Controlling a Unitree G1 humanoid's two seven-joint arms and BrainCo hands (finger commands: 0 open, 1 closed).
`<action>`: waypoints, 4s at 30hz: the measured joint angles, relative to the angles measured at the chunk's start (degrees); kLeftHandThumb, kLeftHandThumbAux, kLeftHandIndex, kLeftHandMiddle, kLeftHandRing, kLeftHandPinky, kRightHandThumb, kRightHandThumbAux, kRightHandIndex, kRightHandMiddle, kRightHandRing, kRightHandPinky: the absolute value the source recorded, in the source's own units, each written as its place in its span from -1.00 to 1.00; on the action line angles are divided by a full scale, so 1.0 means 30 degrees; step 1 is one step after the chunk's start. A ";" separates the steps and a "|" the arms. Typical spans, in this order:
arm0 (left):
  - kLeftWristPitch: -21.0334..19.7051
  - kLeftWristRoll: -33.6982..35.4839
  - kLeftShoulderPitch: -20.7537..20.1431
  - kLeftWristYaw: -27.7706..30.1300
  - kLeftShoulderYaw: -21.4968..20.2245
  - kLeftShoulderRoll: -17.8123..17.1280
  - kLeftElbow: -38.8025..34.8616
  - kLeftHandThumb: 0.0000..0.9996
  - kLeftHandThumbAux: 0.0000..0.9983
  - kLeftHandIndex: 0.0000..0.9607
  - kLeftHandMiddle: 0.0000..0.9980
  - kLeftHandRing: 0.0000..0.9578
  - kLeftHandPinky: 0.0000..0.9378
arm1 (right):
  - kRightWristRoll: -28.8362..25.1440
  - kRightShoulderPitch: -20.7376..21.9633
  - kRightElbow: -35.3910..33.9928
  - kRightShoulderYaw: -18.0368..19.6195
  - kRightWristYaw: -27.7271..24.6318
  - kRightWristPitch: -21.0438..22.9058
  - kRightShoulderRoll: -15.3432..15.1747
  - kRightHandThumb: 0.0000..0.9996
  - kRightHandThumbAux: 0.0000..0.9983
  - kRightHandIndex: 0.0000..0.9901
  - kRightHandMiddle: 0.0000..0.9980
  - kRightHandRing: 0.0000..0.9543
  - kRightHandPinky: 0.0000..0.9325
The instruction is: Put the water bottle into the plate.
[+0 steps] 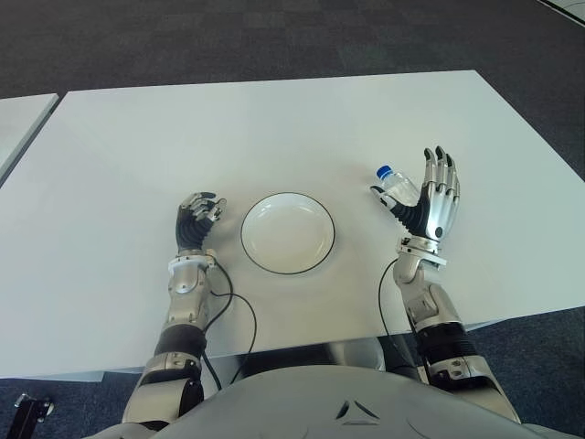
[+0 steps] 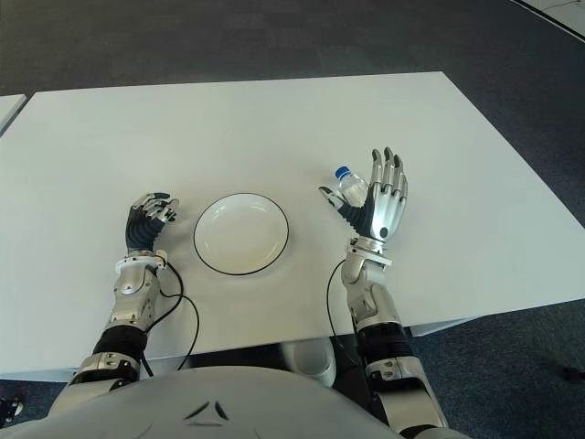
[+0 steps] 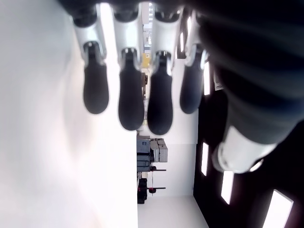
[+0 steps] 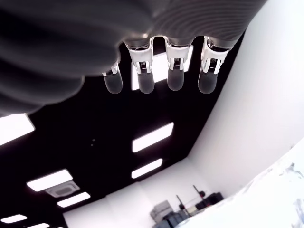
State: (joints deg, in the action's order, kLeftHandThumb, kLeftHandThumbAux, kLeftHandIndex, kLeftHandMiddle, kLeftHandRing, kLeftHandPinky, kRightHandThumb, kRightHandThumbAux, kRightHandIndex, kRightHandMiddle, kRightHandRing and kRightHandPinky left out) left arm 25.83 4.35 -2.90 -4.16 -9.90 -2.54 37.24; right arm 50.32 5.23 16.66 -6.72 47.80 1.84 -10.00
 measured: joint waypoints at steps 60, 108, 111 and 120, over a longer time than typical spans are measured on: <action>-0.0762 -0.0627 0.0916 -0.0786 -0.0102 0.0557 -0.1478 0.41 0.43 -0.10 0.19 0.21 0.20 | -0.1568 1.2127 1.6111 -0.5527 -1.1481 0.8444 -0.0610 0.33 0.39 -0.13 -0.62 -0.69 -0.51; -0.1585 -0.0505 0.1361 -0.0931 -0.0214 0.0820 -0.2537 0.42 0.43 -0.10 0.24 0.26 0.23 | -0.5425 1.0748 1.5716 -0.3009 -0.7146 0.4098 -0.0745 0.40 0.46 -0.13 0.64 0.72 0.80; -0.1586 -0.0496 0.1360 -0.0934 -0.0253 0.0824 -0.2536 0.42 0.43 -0.10 0.23 0.25 0.22 | -0.5682 1.0527 1.5509 -0.2835 -0.7014 0.3580 -0.0768 0.40 0.46 -0.13 0.65 0.73 0.81; -0.1586 -0.0496 0.1339 -0.0952 -0.0294 0.0872 -0.2537 0.42 0.43 -0.10 0.24 0.26 0.24 | -0.6588 0.9431 1.4373 -0.2408 -0.6437 0.0801 -0.0760 0.40 0.46 -0.12 0.68 0.77 0.84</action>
State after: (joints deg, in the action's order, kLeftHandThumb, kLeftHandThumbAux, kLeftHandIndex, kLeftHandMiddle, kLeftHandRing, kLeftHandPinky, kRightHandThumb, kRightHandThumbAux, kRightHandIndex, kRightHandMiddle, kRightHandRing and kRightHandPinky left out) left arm 21.07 2.87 1.12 -7.02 -10.78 0.08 29.63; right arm 30.55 33.52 59.78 -13.95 28.49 4.24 -12.28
